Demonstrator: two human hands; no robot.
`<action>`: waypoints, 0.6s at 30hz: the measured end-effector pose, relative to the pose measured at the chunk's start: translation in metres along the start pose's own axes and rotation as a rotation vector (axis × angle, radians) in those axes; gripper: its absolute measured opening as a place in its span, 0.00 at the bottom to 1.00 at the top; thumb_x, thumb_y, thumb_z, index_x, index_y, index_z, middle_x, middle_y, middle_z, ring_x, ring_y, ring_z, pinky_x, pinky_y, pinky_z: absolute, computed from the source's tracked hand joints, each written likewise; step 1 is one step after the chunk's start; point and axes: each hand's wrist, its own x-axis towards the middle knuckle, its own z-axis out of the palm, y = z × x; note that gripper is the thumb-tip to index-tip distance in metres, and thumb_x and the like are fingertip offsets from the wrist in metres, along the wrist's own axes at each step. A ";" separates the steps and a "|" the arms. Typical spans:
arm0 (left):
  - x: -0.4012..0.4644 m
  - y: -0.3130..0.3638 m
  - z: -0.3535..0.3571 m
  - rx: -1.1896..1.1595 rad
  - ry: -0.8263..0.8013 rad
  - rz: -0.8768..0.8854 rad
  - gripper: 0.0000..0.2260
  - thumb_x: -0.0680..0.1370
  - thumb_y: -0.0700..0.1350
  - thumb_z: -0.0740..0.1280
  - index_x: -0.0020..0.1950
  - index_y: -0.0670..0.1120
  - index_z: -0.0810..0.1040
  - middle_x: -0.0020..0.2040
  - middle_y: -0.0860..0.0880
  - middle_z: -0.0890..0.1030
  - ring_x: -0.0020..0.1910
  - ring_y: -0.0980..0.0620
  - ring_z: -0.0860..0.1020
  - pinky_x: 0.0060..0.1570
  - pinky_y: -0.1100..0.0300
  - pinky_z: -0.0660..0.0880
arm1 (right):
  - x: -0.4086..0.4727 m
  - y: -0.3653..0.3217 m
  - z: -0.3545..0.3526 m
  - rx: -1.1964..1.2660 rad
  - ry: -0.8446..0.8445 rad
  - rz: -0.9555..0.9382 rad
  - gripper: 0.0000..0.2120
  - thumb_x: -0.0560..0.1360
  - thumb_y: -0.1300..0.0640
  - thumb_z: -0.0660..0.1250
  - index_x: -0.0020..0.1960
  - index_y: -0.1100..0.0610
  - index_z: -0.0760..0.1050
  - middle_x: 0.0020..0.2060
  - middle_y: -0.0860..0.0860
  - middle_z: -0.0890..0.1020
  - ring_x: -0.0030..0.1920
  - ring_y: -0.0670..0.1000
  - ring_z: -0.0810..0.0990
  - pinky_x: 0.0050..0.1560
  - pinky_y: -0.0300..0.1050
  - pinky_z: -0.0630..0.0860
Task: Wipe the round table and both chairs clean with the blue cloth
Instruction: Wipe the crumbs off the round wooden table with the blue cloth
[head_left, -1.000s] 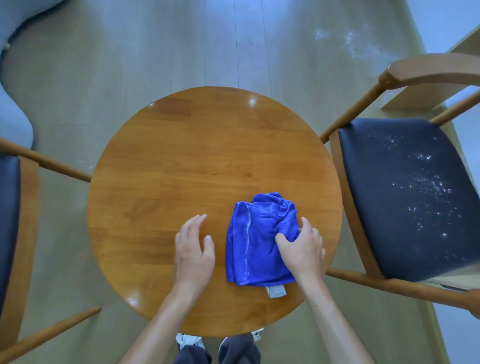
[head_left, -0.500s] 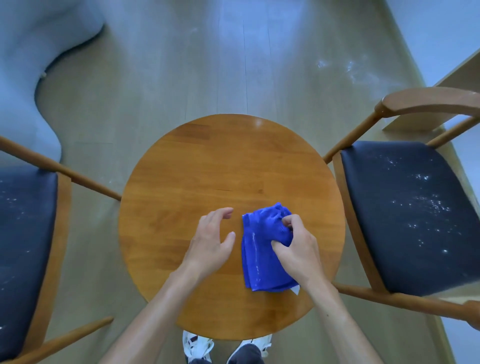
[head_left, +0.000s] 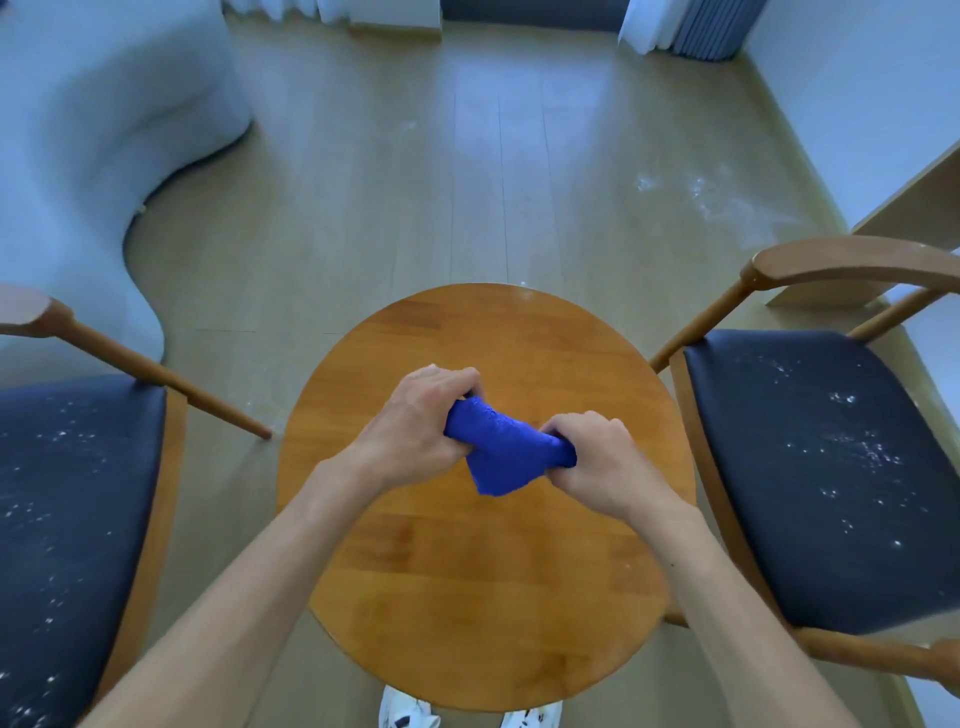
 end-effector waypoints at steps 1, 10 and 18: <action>-0.002 -0.004 -0.003 -0.015 -0.012 -0.043 0.09 0.68 0.36 0.70 0.43 0.47 0.74 0.39 0.52 0.79 0.40 0.51 0.73 0.48 0.50 0.72 | 0.002 0.001 0.002 -0.008 0.044 0.002 0.09 0.71 0.60 0.65 0.49 0.51 0.76 0.43 0.45 0.79 0.48 0.51 0.75 0.54 0.49 0.69; 0.000 -0.042 -0.026 0.049 -0.004 -0.132 0.15 0.69 0.36 0.69 0.47 0.54 0.72 0.39 0.53 0.76 0.36 0.56 0.72 0.36 0.60 0.70 | 0.025 -0.012 0.001 0.132 0.441 -0.162 0.12 0.72 0.67 0.64 0.51 0.55 0.79 0.46 0.48 0.79 0.43 0.50 0.75 0.47 0.44 0.71; -0.048 -0.060 0.029 0.343 0.016 0.047 0.15 0.60 0.31 0.71 0.43 0.43 0.76 0.39 0.47 0.78 0.39 0.43 0.77 0.45 0.57 0.68 | -0.003 0.008 0.057 -0.060 0.306 -0.188 0.14 0.64 0.68 0.71 0.48 0.56 0.79 0.45 0.50 0.81 0.49 0.55 0.80 0.49 0.49 0.72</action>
